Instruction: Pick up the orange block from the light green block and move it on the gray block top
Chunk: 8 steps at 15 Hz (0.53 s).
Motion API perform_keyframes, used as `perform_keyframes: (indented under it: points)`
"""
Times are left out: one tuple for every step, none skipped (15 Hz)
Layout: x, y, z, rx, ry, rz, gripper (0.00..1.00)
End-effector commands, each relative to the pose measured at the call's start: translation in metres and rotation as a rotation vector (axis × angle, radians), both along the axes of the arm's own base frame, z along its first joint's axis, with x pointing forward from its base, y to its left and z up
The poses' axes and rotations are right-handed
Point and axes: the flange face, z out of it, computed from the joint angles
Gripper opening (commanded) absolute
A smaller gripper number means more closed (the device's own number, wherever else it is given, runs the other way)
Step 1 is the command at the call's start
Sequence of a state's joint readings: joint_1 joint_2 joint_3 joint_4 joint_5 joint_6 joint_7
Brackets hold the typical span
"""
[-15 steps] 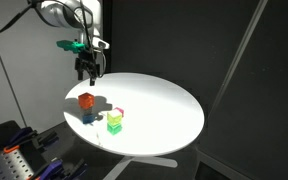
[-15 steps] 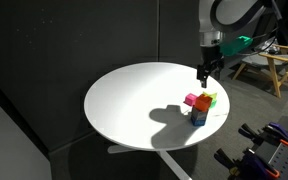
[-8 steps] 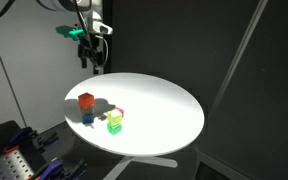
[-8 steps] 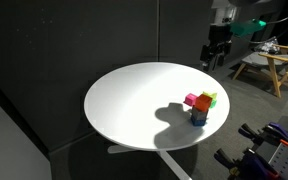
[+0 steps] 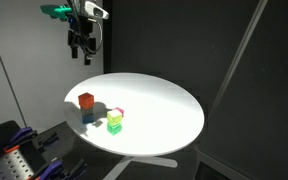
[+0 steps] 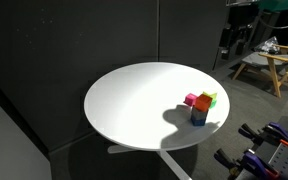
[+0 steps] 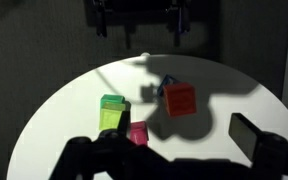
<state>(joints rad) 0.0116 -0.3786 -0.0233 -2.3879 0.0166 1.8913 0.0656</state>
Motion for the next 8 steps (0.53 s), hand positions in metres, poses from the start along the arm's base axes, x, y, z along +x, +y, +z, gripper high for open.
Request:
perform_keyframes:
  points:
    - [-0.028, -0.017, 0.033, 0.008, 0.032, -0.003, 1.0]
    - [-0.034, -0.021, 0.039, 0.004, 0.038, -0.012, 1.0]
    - [-0.039, -0.025, 0.045, 0.002, 0.041, -0.02, 1.0]
    - [-0.044, -0.028, 0.05, -0.001, 0.042, -0.027, 1.0]
    - [-0.048, -0.031, 0.054, -0.003, 0.035, -0.034, 1.0]
    - [-0.051, -0.034, 0.058, -0.002, 0.026, -0.038, 1.0]
    - [-0.049, -0.031, 0.055, -0.001, 0.014, -0.046, 1.0]
    - [-0.05, -0.032, 0.057, -0.001, 0.001, -0.049, 1.0]
